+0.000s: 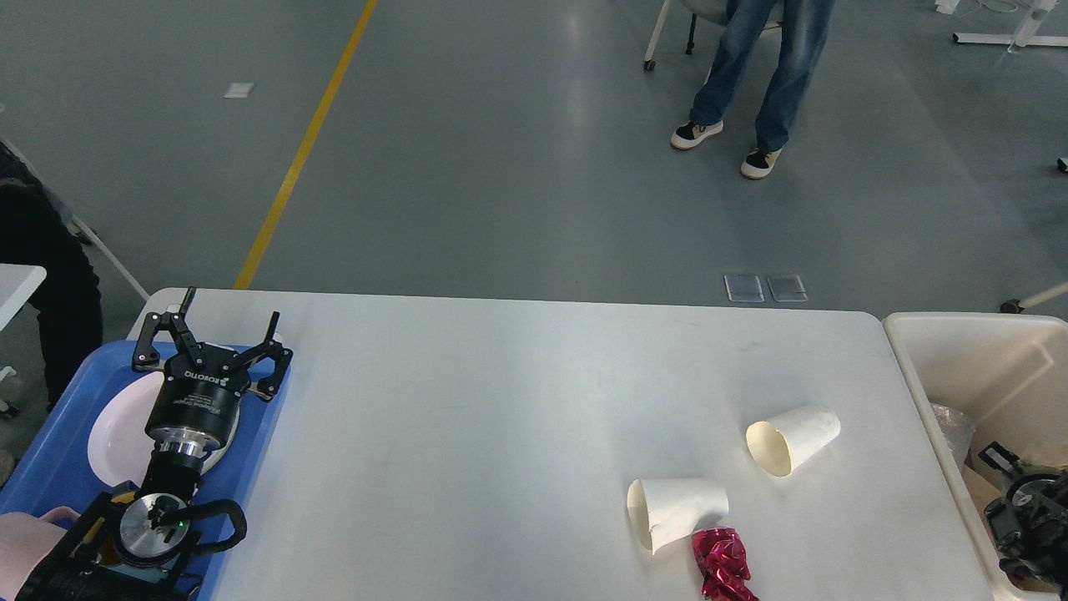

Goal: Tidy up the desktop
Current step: 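Open the right gripper to drop the paper into the bin, then move the right gripper down to the white cup nearer the bin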

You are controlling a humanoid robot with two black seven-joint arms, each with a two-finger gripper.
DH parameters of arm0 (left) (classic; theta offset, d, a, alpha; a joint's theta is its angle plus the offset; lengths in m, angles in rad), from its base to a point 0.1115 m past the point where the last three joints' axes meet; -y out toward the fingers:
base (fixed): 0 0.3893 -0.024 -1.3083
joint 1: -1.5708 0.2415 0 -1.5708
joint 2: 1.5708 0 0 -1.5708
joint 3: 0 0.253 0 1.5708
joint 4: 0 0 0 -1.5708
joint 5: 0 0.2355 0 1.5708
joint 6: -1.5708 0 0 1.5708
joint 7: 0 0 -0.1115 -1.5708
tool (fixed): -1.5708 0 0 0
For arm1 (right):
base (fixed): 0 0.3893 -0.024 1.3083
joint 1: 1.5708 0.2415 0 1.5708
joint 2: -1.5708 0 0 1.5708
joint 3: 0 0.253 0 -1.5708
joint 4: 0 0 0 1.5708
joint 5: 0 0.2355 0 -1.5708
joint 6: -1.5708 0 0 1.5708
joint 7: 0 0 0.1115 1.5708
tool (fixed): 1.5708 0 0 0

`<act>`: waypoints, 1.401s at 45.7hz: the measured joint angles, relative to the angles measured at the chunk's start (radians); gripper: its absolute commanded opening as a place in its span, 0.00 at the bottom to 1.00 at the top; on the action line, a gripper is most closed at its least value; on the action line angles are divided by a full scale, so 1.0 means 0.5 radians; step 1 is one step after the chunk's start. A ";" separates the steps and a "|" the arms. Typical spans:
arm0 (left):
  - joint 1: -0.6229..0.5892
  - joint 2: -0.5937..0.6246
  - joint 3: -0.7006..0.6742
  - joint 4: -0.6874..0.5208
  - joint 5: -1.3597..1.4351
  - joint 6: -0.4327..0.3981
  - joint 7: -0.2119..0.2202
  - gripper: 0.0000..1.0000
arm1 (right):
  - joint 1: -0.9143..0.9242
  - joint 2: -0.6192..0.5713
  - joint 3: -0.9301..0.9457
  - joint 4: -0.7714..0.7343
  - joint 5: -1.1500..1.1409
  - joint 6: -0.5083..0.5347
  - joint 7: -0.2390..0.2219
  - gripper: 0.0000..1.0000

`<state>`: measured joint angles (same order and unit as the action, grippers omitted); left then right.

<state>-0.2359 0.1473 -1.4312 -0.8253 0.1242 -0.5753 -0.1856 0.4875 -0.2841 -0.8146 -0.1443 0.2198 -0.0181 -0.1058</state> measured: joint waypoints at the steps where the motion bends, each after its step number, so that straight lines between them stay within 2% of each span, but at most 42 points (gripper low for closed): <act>1: 0.000 0.000 0.000 0.000 0.000 0.000 0.000 0.96 | 0.001 0.004 0.001 0.001 0.001 0.000 0.000 1.00; 16: -0.001 0.000 0.000 0.000 0.000 0.000 0.003 0.96 | 0.150 -0.025 0.002 0.180 -0.015 0.019 -0.011 1.00; 20: -0.001 0.000 0.000 0.000 0.000 0.000 0.003 0.96 | 0.338 -0.159 0.002 0.393 -0.062 0.032 -0.026 1.00; 27: -0.001 0.000 0.000 0.000 0.000 0.000 0.003 0.97 | 0.813 -0.448 -0.013 1.001 -0.332 0.139 -0.045 1.00; 30: -0.001 0.000 0.000 0.000 0.000 0.000 0.003 0.97 | 1.043 -0.540 -0.035 1.274 -0.511 0.222 -0.084 1.00; 35: -0.001 0.000 0.000 0.000 0.000 0.001 0.003 0.96 | 1.442 -0.598 -0.186 1.670 -0.738 0.411 -0.206 1.00; 40: -0.001 0.000 0.000 0.000 0.000 0.001 0.003 0.96 | 1.894 -0.543 -0.403 2.009 -0.794 0.733 -0.301 1.00; 51: -0.001 0.000 0.000 0.000 0.000 0.001 0.003 0.96 | 2.753 -0.261 -0.526 2.517 -0.777 1.639 -0.328 1.00; 57: -0.001 0.000 0.000 0.000 0.000 0.001 0.003 0.96 | 3.192 -0.214 -0.525 2.940 -0.639 1.794 -0.329 1.00; 64: -0.001 0.000 0.000 0.000 0.000 0.003 0.003 0.96 | 3.607 -0.241 -0.545 3.302 -0.414 1.828 -0.344 1.00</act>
<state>-0.2363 0.1473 -1.4312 -0.8253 0.1243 -0.5739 -0.1840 2.2911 -0.4045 -1.0869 1.5065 0.0130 0.8958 -0.2776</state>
